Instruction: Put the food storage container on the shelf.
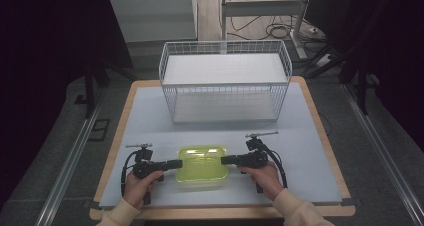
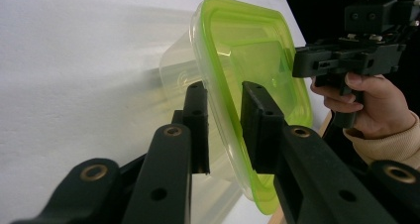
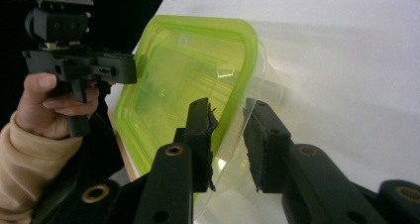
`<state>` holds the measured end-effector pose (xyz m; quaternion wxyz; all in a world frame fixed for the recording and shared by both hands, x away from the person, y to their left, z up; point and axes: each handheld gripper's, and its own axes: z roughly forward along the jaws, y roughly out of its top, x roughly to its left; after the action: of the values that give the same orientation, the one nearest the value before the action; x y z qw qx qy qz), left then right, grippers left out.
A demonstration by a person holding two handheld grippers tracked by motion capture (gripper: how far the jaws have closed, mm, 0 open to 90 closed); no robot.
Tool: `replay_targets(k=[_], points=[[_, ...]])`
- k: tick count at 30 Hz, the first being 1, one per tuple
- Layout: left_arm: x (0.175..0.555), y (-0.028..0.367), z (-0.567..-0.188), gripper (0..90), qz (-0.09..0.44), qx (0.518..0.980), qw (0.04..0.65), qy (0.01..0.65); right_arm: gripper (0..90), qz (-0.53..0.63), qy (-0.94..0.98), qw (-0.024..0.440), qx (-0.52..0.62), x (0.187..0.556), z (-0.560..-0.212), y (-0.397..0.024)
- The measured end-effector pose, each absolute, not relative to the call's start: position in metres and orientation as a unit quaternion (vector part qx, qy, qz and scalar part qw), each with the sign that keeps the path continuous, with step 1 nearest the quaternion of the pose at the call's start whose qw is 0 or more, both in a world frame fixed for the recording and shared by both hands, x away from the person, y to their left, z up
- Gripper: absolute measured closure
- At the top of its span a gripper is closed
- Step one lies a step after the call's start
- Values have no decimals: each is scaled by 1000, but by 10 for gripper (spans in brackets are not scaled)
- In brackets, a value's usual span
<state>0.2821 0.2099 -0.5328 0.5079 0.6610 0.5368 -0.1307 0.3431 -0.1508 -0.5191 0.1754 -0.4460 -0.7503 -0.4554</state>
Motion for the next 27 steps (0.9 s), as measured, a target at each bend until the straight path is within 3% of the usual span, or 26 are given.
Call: replay_targets(k=[10,27], points=[[272,206,-527,795,-112,672,517,519,812,-474,-730,182,-459,337,-512,-158],[270,200,-502,808,-76,680,540,489,818,-502,-737,138,-430,327,-482,-163]])
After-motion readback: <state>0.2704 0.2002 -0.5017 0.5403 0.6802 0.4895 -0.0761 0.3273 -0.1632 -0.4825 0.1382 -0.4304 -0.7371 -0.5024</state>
